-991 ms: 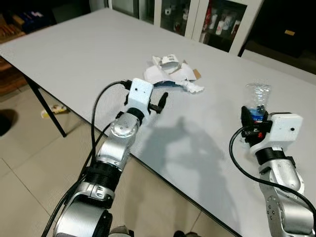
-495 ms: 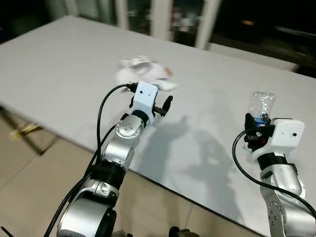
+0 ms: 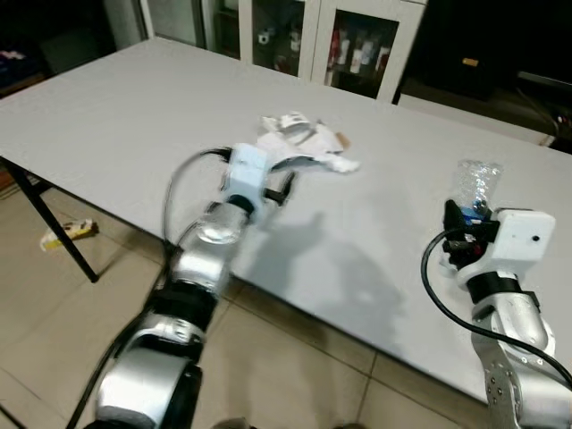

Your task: Picking trash to rubbish bin

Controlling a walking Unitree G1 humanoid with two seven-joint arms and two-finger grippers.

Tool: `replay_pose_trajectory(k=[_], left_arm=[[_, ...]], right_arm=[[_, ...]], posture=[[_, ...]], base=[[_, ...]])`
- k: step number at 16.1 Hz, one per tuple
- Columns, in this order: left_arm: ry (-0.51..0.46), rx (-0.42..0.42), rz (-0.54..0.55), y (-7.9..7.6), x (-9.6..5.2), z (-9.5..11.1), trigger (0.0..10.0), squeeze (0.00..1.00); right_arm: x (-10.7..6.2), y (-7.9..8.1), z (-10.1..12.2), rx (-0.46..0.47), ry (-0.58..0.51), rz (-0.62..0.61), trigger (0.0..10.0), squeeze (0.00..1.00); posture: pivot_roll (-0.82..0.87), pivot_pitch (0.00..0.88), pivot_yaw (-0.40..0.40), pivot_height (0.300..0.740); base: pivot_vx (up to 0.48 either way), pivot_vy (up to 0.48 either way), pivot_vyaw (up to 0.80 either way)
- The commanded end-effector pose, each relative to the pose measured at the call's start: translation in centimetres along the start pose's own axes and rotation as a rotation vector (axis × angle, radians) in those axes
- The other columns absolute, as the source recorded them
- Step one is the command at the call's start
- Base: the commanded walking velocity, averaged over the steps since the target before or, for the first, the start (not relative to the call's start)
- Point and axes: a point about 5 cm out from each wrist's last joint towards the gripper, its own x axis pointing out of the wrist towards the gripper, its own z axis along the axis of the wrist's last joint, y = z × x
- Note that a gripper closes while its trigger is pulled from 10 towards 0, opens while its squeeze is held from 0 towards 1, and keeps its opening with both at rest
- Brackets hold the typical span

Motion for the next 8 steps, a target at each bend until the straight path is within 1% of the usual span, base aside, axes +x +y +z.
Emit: replay_pose_trajectory(k=[1, 4, 6, 8], left_arm=[[-0.007, 0.002, -0.037, -1.14, 0.41, 0.31, 10.0, 0.00], [-0.026, 0.008, -0.069, -1.47, 0.34, 0.35, 10.0, 0.00], [-0.017, -0.002, -0.095, -1.73, 0.29, 0.17, 10.0, 0.00], [-0.021, -0.007, -0.089, -1.74, 0.32, 0.17, 10.0, 0.00]], right_arm=[[-0.14, -0.38, 0.11, -0.007, 0.005, -0.017, 10.0, 0.00], [0.02, -0.50, 0.15, -0.014, 0.005, -0.026, 10.0, 0.00], [0.06, -0.58, 0.14, -0.018, 0.006, -0.031, 10.0, 0.00], [0.11, -0.61, 0.18, -0.024, 0.005, -0.032, 10.0, 0.00]], posture=[[0.12, 0.055, -0.029, 0.740], [0.12, 0.059, -0.030, 0.740], [0.12, 0.061, -0.033, 0.740], [0.12, 0.061, -0.033, 0.740]], base=[[0.000, 0.337, 0.00], [0.000, 0.000, 0.00], [0.000, 0.000, 0.00], [0.000, 0.000, 0.00]])
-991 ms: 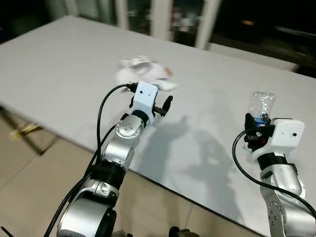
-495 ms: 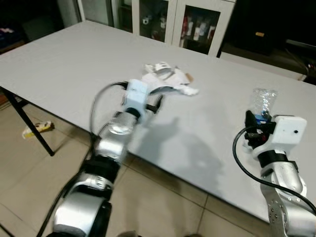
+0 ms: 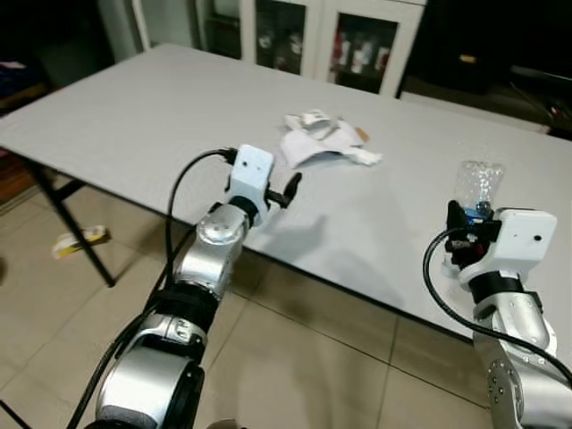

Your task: Picking trash to rubbish bin

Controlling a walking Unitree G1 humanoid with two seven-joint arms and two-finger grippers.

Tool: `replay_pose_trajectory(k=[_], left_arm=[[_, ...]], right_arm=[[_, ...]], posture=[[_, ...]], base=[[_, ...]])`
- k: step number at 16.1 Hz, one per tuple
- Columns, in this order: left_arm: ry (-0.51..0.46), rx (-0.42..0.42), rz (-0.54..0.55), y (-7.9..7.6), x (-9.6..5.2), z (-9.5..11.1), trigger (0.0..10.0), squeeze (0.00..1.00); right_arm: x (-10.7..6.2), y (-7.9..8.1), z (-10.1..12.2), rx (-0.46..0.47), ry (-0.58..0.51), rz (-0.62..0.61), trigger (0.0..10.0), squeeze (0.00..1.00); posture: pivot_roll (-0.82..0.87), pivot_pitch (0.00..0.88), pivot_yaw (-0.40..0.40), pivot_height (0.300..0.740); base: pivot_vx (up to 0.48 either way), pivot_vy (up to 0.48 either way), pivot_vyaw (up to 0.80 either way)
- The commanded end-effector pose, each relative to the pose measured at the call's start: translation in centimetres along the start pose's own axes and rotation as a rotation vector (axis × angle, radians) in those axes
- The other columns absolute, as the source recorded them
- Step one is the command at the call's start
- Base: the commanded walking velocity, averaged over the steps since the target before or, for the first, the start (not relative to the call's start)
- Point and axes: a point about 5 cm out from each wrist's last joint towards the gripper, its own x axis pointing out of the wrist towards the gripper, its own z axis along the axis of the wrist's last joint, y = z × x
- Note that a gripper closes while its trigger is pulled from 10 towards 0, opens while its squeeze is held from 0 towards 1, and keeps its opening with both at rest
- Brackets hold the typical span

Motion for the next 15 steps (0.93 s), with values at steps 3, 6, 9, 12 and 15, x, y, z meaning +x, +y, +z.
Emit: replay_pose_trajectory(k=[3, 6, 9, 12, 15], left_arm=[[-0.011, -0.041, -0.015, -1.0, 0.5, 0.4, 10.0, 0.00], [-0.009, -0.091, -0.004, -1.5, 0.7, 0.2, 10.0, 0.00], [-0.003, -0.132, 0.001, -2.2, 1.1, 0.2, 10.0, 0.00], [-0.001, -0.135, -0.002, -2.4, 1.1, 0.2, 10.0, 0.00], [0.004, -0.138, 0.002, -2.2, 1.1, 0.0, 10.0, 0.00]], right_arm=[[0.2, -0.3, 0.4, -0.019, -0.007, -0.008, 10.0, 0.00], [0.4, -0.2, 0.5, -0.027, -0.012, 0.001, 10.0, 0.00], [0.6, 0.1, 0.6, -0.034, -0.014, 0.012, 10.0, 0.00], [0.6, 0.1, 0.7, -0.040, -0.016, 0.015, 10.0, 0.00], [0.7, 0.1, 0.7, -0.045, -0.017, 0.016, 10.0, 0.00]], posture=[[0.12, 0.061, -0.033, 0.740], [0.12, 0.062, -0.045, 0.740], [0.12, 0.062, -0.045, 0.740], [0.11, 0.059, -0.051, 0.740], [0.11, 0.059, -0.051, 0.740]], base=[[0.000, 0.000, 0.00], [0.090, 0.000, 0.00], [0.381, 0.000, 0.00], [0.456, 0.000, 0.00], [0.458, 0.000, 0.00]])
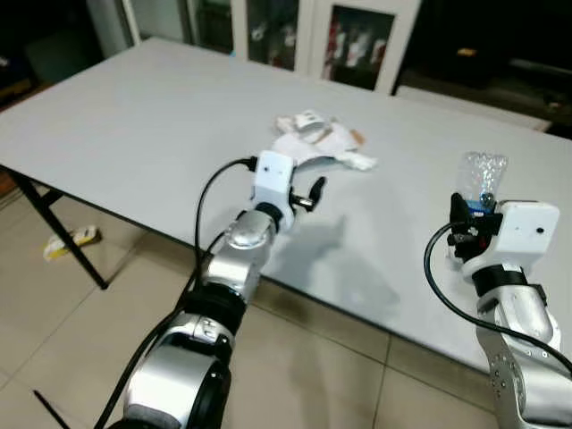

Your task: Picking trash to rubbish bin

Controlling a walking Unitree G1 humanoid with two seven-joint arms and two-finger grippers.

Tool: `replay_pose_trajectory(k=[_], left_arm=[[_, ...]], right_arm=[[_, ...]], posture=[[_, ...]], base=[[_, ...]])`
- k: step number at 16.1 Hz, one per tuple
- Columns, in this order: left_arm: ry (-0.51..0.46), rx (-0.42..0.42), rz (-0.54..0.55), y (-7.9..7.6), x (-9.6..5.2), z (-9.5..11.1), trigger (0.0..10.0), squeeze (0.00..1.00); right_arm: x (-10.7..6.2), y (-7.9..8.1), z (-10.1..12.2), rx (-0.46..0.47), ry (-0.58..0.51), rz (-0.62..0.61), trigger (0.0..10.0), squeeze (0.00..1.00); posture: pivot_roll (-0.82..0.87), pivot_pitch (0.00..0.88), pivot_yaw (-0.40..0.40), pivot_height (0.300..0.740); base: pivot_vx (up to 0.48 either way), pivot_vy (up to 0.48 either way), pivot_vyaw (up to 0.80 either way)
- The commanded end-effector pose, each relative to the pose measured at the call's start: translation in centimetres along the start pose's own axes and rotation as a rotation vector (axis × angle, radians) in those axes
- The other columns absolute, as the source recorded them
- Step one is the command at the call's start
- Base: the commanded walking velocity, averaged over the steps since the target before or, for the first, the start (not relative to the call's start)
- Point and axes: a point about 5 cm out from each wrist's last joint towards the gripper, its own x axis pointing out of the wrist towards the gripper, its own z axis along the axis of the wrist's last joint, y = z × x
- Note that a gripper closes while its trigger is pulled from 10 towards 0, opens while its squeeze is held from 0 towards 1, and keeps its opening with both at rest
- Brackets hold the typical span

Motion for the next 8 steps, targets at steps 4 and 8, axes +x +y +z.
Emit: replay_pose_trajectory(k=[4, 8], left_arm=[[-0.009, 0.007, 0.012, 0.59, 0.20, 0.56, 10.0, 0.00], [-0.028, -0.004, -0.001, 0.47, 0.14, 0.72, 10.0, 0.00]], right_arm=[[0.34, 0.33, -0.06, -0.020, 0.006, 0.014, 10.0, 0.00], [0.47, 0.63, -0.18, -0.031, 0.006, 0.021, 10.0, 0.00]], posture=[[0.11, 0.057, -0.050, 0.740], [0.12, 0.059, -0.051, 0.740]], base=[[0.458, 0.000, 0.00], [0.346, 0.000, 0.00]])
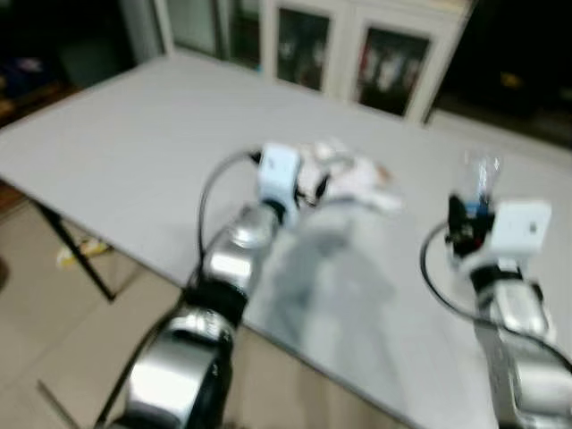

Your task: Picking trash to rubbish bin

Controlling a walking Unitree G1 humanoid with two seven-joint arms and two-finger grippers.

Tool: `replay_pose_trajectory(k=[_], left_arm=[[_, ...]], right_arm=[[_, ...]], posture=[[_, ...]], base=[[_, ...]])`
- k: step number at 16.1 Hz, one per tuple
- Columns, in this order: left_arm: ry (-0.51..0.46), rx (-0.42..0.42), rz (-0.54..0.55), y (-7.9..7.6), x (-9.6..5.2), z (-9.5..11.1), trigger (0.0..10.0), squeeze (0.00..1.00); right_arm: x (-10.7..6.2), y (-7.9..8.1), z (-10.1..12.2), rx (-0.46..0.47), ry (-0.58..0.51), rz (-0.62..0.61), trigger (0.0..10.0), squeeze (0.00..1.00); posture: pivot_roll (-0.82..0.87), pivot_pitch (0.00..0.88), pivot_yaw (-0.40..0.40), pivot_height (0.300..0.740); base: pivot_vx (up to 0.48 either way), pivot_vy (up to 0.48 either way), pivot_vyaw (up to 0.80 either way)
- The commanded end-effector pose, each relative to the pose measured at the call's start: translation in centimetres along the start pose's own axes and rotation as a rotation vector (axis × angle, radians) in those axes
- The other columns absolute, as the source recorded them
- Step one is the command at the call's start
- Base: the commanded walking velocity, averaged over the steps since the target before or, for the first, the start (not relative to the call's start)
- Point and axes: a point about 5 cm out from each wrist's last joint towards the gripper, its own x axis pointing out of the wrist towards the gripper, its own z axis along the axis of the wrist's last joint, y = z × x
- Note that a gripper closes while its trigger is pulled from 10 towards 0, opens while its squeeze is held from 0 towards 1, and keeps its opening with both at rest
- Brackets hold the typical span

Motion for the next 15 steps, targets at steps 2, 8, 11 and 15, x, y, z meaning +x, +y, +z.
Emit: replay_pose_trajectory(k=[2, 8, 11, 15], left_arm=[[-0.003, -0.024, -0.007, 0.0, -0.3, -0.3, 10.0, 0.00], [-0.005, -0.051, -0.014, -0.1, -0.5, -0.6, 10.0, 0.00], [0.026, -0.153, 0.029, -0.4, -0.7, -1.5, 10.0, 0.00], [0.058, -0.220, 0.042, -1.1, -0.8, -2.5, 10.0, 0.00]], right_arm=[[-0.1, 0.0, 0.0, -0.016, 0.002, 0.003, 10.0, 0.00], [0.0, 0.3, -0.1, -0.024, 0.004, 0.015, 10.0, 0.00], [-0.1, 0.3, 0.2, -0.030, 0.000, 0.019, 10.0, 0.00], [-0.3, 0.3, 0.9, -0.041, -0.006, 0.019, 10.0, 0.00]], posture=[[0.12, 0.061, -0.052, 0.740], [0.12, 0.072, -0.060, 0.740], [0.11, 0.093, -0.071, 0.740], [0.08, 0.118, -0.083, 0.740]], base=[[0.000, 0.000, 0.00], [0.000, 0.000, 0.00], [0.000, 0.000, 0.00], [0.000, 0.000, 0.00]])
